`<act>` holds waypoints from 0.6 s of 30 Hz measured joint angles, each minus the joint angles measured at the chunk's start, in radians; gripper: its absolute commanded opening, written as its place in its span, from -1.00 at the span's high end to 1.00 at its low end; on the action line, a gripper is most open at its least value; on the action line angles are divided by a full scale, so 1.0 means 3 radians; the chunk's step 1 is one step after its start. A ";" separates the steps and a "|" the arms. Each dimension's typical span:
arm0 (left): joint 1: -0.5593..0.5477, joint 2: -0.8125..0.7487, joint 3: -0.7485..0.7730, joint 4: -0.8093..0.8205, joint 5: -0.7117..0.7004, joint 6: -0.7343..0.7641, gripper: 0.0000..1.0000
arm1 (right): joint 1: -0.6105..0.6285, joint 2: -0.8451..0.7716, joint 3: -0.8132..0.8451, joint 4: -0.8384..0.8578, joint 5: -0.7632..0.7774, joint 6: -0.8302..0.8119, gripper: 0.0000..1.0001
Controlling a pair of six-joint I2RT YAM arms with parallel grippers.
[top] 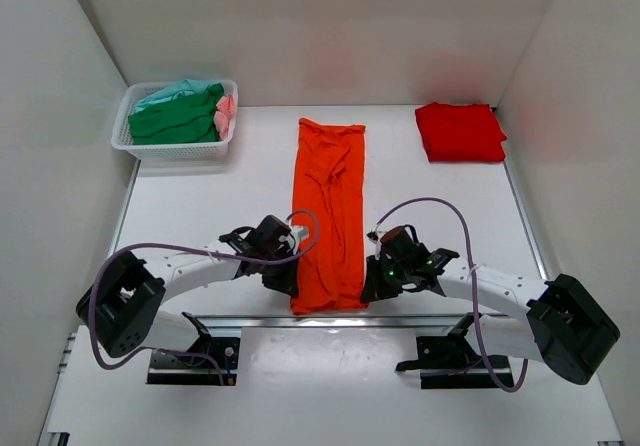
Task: Fold and stack the t-shirts
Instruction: Grab the bottom of the folded rectangular tshirt with both arms
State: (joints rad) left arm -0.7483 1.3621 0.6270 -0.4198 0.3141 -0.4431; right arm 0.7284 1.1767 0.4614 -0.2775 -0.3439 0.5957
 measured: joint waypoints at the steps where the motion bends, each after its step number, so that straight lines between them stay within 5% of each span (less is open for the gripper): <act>1: 0.0001 -0.0001 -0.0005 0.0000 0.0017 0.0017 0.65 | 0.0015 0.0000 0.0000 -0.0005 -0.0014 -0.0006 1.00; 2: 0.0004 -0.0008 -0.0015 0.0000 0.0034 0.0015 0.55 | 0.0027 0.0000 0.0000 -0.0011 -0.0027 -0.0017 1.00; 3: 0.0008 -0.0024 -0.0033 -0.0009 0.0046 0.0028 0.25 | 0.0045 0.0000 0.0000 -0.0019 -0.0034 -0.0024 1.00; 10: 0.0024 -0.0350 -0.0161 -0.0122 0.0113 0.0005 -0.04 | 0.0121 0.0000 -0.0005 -0.0084 -0.0045 -0.0043 1.00; 18: -0.0047 -0.0575 -0.0375 -0.0005 0.0130 -0.0156 -0.10 | 0.0148 0.0028 -0.0005 -0.0069 -0.0055 -0.0045 1.00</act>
State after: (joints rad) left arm -0.7624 1.1896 0.5144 -0.4213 0.3531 -0.4900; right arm 0.7727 1.1851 0.4599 -0.2981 -0.3603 0.5823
